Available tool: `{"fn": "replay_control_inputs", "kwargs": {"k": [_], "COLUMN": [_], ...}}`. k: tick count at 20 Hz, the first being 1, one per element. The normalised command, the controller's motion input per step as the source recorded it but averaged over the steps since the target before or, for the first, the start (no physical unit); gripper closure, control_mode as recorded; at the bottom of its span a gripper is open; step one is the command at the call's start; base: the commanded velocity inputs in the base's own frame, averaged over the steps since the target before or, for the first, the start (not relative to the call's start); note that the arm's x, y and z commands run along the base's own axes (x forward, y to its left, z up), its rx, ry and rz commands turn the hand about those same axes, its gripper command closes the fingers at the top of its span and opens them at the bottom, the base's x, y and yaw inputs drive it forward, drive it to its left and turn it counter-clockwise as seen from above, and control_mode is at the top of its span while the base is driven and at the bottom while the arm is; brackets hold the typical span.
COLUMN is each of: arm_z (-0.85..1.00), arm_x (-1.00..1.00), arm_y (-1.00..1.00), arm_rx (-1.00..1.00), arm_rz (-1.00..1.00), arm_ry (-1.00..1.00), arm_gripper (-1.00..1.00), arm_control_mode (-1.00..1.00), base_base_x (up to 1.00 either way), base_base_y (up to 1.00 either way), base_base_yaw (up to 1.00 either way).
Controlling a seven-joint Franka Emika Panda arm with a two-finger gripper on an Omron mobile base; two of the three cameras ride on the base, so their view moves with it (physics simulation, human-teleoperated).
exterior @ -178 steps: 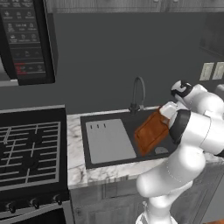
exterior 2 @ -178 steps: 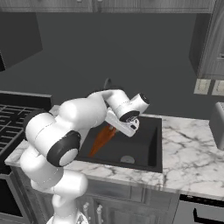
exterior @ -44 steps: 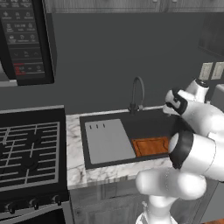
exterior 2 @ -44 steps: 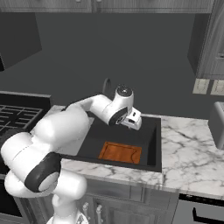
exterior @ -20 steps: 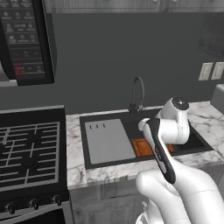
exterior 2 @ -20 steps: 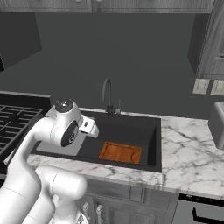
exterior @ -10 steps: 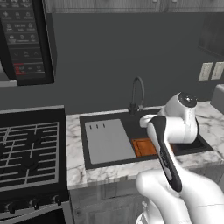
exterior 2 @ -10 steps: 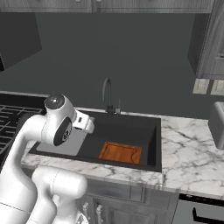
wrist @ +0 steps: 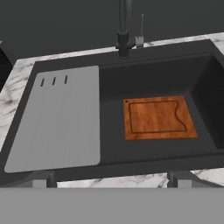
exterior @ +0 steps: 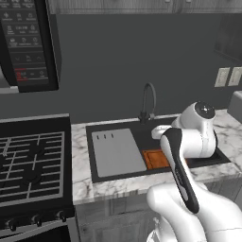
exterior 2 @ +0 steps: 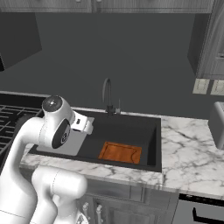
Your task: Move the cutting board and knife to the sink. Then move spray from the cabinet to the counter.
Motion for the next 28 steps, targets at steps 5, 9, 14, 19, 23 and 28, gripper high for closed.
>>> {"fn": "replay_control_inputs", "kwargs": {"k": [5, 9, 14, 19, 23, 28], "arm_z": [0.00, 0.00, 0.00, 0.00, 0.00, 0.00], "arm_x": [0.00, 0.00, 0.00, 0.00, 0.00, 0.00], "arm_y": [0.00, 0.00, 0.00, 0.00, 0.00, 0.00], "arm_rx": [0.00, 0.00, 0.00, 0.00, 0.00, 0.00], "arm_rz": [0.00, 0.00, 0.00, 0.00, 0.00, 0.00], "arm_ry": [0.00, 0.00, 0.00, 0.00, 0.00, 0.00], "arm_gripper": [-1.00, -1.00, -1.00, -1.00, -1.00, -1.00], "arm_control_mode": [-1.00, -1.00, -1.00, 1.00, 1.00, 1.00], "base_base_x": [0.00, 0.00, 0.00, -0.13, -0.94, -1.00], "base_base_y": [0.00, 0.00, 0.00, 0.00, 0.21, 0.47], "base_base_yaw": [0.00, 0.00, 0.00, 0.00, 0.00, 0.00]}}
